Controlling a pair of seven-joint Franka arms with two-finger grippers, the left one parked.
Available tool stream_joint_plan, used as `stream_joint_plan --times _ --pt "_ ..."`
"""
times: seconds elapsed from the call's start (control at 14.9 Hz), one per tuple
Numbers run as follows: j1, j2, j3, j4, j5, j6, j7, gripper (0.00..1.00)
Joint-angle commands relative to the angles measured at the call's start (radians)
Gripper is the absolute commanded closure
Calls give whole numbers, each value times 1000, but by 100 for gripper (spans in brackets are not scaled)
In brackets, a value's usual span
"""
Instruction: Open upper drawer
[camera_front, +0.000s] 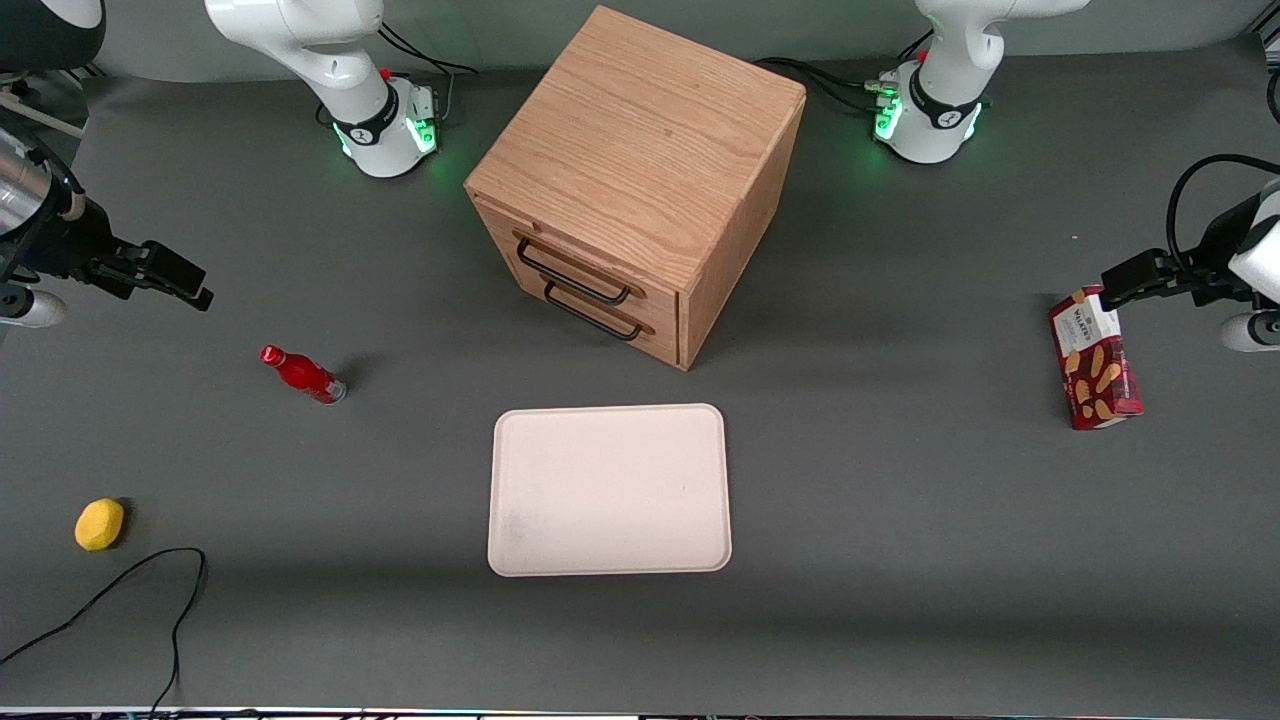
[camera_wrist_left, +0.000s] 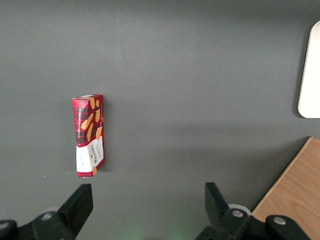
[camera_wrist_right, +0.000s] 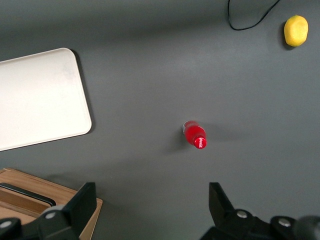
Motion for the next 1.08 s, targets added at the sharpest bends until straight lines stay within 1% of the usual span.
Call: stream_joint_plan --times 0.0,0.34,0.47,0.61,0.81,0.94,1.01 --pt "-2 -22 -2 -15 22 -6 -24 0" --pt "1 11 3 -8 19 21 -25 0" --pt "5 25 14 -8 28 41 -24 0" --pt "31 45 39 -5 28 44 -25 0" --pt "53 71 160 -3 27 49 -25 0" --pt "53 75 278 5 24 55 -30 0" --pt "53 85 340 15 25 55 -63 0"
